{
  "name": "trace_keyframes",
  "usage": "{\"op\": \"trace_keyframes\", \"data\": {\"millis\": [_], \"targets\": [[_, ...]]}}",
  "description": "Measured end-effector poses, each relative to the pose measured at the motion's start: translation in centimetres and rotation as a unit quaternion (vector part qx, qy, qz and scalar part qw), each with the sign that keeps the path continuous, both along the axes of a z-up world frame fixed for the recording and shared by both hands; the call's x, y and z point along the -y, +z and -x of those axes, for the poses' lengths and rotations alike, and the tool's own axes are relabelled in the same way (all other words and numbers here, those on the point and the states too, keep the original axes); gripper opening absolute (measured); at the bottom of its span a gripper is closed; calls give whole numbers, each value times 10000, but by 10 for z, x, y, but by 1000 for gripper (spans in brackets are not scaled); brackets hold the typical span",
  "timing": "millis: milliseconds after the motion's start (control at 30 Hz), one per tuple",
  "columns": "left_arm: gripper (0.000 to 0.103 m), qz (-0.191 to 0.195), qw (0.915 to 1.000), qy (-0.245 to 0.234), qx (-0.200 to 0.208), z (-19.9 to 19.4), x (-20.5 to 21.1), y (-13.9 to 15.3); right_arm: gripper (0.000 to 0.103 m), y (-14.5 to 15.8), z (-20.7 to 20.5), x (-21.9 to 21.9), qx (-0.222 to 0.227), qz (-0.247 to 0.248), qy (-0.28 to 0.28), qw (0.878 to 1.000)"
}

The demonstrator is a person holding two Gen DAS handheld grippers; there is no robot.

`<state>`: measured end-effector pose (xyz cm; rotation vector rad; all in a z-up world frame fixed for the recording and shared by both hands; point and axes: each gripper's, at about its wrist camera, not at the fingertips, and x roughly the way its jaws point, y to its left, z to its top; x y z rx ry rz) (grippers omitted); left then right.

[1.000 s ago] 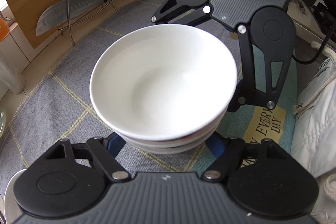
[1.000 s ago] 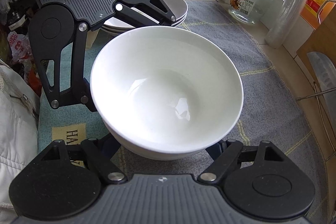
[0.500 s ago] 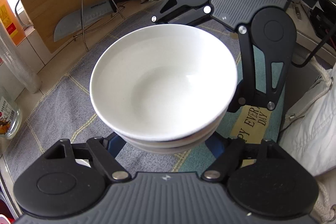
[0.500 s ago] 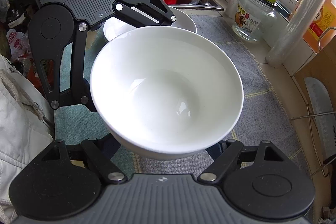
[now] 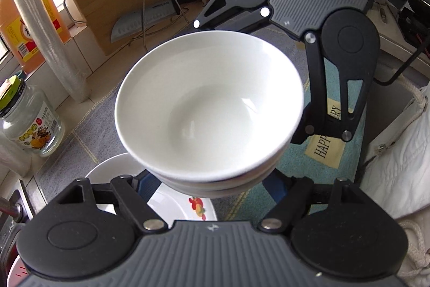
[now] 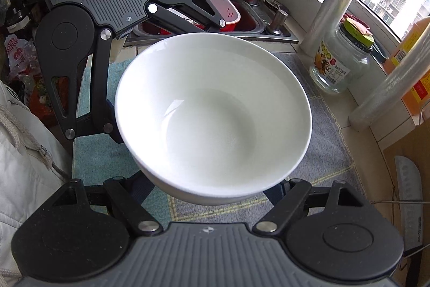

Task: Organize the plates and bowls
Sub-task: 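Lift the bowl stack with both grippers and carry it over the plate stack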

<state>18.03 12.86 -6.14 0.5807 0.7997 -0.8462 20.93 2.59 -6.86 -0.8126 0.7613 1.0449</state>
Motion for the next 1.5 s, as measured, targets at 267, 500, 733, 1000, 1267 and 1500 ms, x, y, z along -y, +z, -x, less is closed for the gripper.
{"op": "trace_keyframes", "data": {"millis": [267,500,733,1000,1267,1500], "targets": [[80,18,9997,231,54,-4,-35,1,87,-1,-12,-40,95,58,198,9997],[80,0,9993,382,58,-7,-60,0,87,-6,-21,-67,88,76,323,9994],[80,-19,9988,496,51,-11,-77,-4,87,-12,-28,-87,109,86,419,9990],[80,-87,9983,576,-20,-22,-88,-15,87,-24,-34,-99,120,85,419,9990],[80,-175,9978,644,-27,-25,-94,-23,87,-35,-40,-106,80,59,355,9993],[80,-130,9973,721,-97,-25,-100,-31,86,-42,-41,-109,97,74,333,9994]]}}
